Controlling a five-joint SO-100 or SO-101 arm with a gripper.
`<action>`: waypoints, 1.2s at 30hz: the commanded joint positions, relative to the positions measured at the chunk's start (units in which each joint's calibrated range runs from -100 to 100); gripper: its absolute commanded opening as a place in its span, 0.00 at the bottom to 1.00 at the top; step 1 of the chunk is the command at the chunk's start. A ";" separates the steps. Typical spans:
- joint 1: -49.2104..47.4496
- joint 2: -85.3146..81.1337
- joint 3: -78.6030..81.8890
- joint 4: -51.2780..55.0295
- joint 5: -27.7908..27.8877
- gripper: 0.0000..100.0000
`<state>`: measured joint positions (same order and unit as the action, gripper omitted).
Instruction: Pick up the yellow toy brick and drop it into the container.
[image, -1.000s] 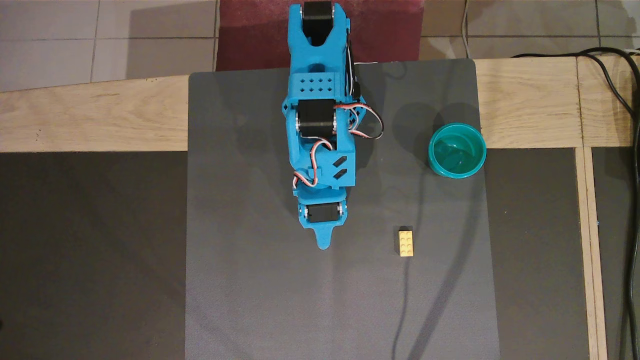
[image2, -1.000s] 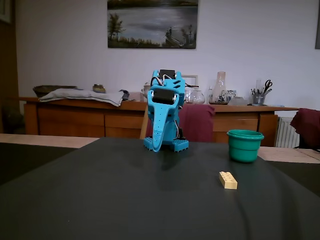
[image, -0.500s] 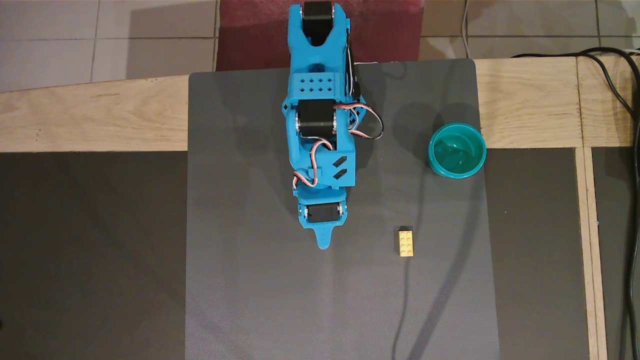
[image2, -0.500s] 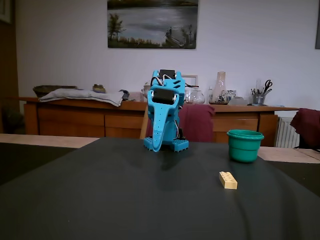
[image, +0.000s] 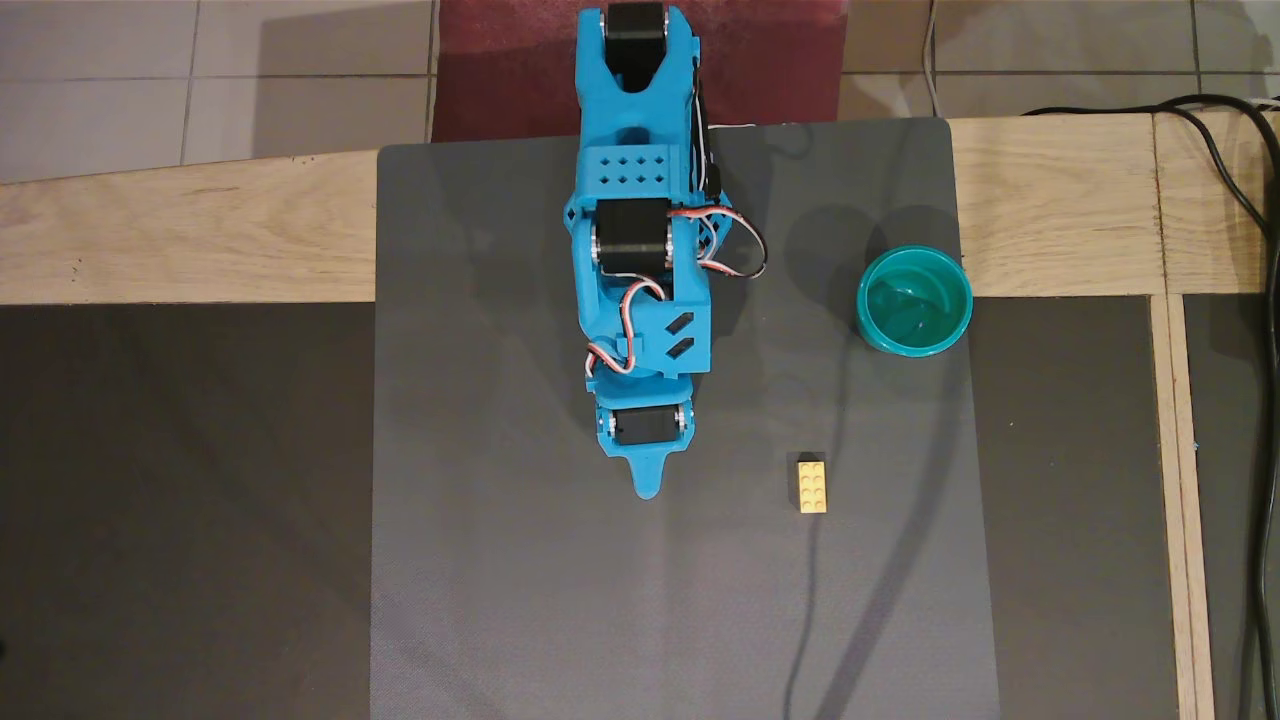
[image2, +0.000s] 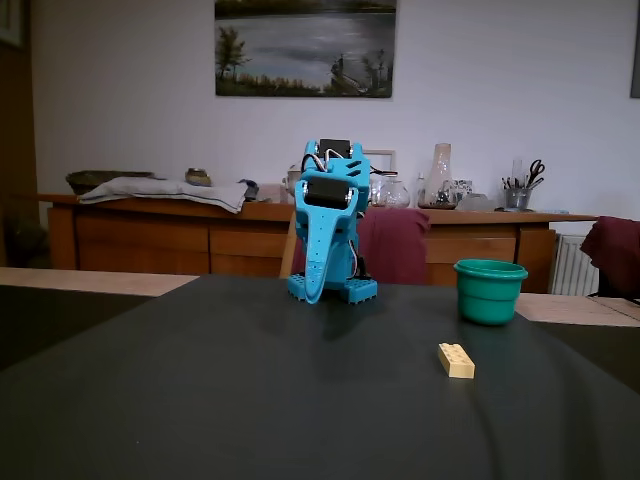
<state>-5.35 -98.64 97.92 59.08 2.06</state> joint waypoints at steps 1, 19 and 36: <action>-0.42 -0.26 0.10 -0.84 -0.08 0.00; -0.42 -0.26 0.10 -0.84 -0.08 0.00; 0.12 -0.26 0.10 -0.67 -0.08 0.00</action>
<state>-5.35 -98.64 97.92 59.08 2.06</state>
